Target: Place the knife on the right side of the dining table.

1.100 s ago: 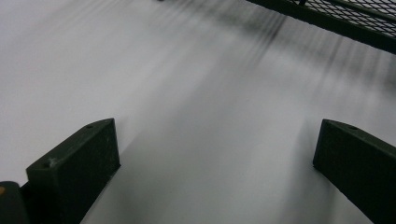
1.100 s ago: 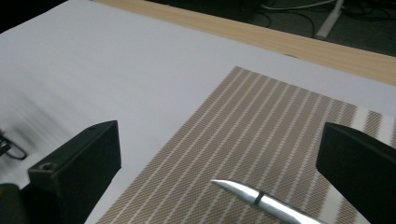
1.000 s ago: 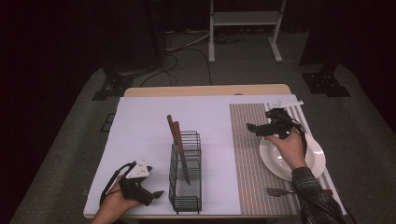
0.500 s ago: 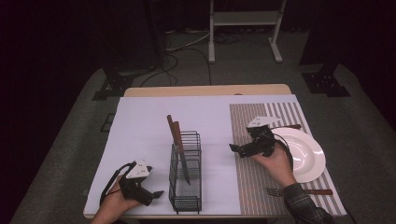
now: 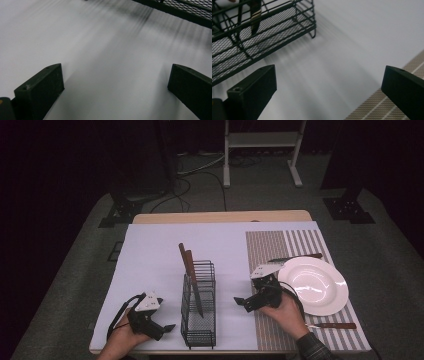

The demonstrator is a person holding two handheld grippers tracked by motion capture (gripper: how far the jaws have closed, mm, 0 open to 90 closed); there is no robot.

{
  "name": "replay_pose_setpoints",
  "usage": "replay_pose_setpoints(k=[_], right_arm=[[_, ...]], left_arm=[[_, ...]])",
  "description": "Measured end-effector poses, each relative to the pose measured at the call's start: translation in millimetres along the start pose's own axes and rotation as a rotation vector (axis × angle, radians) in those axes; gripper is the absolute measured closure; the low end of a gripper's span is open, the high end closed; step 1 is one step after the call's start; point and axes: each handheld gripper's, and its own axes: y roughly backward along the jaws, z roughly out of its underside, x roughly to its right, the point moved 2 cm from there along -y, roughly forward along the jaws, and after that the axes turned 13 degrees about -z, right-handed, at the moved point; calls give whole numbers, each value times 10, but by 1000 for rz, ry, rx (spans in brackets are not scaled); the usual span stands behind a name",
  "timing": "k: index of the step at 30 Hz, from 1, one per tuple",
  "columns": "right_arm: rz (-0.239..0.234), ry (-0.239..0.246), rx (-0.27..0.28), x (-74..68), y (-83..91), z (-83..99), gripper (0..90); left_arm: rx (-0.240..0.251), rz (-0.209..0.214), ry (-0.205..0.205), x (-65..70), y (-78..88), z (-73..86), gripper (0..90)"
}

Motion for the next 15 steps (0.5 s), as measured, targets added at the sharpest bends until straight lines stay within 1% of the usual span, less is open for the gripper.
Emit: replay_pose_setpoints(k=[1,2,5,8,10,13,15], right_arm=[[-9,-1,-9,-51,-40,31,0],[-9,-1,-9,-51,-40,31,0],[-24,1,-25,-126,-113,81,0],[-32,20,-45,-196,-187,120,0],[-41,21,-53,-226,-233,141,0],[-37,44,-74,-259,-292,172,0],[-45,41,-79,-280,-329,192,0]], left_arm=[[0,0,1,0,0,0,0],[0,0,0,0,0,0,0],[0,0,1,1,0,0,0],[1,0,3,2,0,0,0],[0,0,1,1,0,0,0],[0,0,2,2,0,0,0],[0,-1,2,2,1,0,0]])
